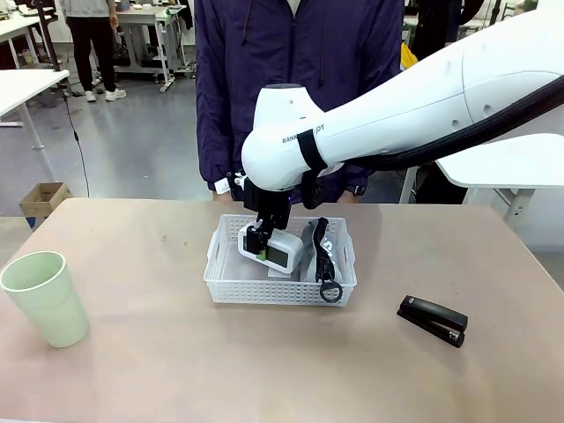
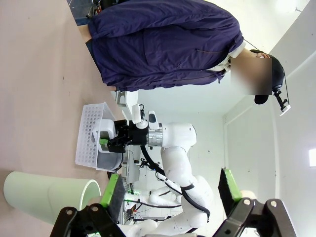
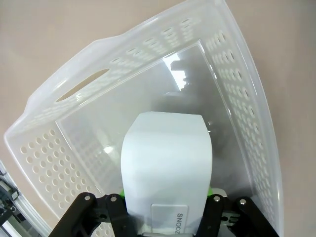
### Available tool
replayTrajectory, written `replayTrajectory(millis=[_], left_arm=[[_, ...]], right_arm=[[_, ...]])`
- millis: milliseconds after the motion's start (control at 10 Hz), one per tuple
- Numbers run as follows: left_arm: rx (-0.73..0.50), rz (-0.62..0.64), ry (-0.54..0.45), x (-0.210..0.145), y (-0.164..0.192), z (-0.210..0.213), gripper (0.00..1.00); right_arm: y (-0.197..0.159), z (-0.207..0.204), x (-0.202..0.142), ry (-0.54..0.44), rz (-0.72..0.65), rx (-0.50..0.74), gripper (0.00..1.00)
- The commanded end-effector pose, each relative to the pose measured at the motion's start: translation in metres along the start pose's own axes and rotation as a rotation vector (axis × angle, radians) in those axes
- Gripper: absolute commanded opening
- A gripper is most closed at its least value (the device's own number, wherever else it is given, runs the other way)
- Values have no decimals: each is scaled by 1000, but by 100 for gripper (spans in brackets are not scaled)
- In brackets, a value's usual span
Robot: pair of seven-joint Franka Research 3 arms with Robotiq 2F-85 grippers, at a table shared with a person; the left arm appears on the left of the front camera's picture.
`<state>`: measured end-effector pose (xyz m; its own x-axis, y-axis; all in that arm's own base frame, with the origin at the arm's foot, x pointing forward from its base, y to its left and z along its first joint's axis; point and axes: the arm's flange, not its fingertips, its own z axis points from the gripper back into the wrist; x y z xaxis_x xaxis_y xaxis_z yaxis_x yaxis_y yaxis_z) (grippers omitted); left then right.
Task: Efficiently arrange items inside the basket to fit them all.
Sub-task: Pick up the Digital clock and place it inside the Organizing basket.
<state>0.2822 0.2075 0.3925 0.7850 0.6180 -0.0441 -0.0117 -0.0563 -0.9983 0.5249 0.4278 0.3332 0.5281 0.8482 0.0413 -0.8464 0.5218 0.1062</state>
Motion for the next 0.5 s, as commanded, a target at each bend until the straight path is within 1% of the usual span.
replayTrajectory(millis=[0, 100, 200, 300, 400], left_arm=[[-13, -15, 3, -3, -2, 0, 100], [-13, -15, 3, -3, -2, 0, 100], [-13, -15, 3, -3, -2, 0, 100], [-13, -15, 3, -3, -2, 0, 100], [-13, -15, 3, -3, -2, 0, 100]], right_arm=[[-1, 4, 3, 8, 37, 44, 52], [-1, 3, 4, 16, 47, 36, 52], [-2, 3, 4, 22, 60, 58, 52], [-2, 2, 5, 24, 69, 61, 100], [-2, 1, 6, 28, 76, 59, 100]])
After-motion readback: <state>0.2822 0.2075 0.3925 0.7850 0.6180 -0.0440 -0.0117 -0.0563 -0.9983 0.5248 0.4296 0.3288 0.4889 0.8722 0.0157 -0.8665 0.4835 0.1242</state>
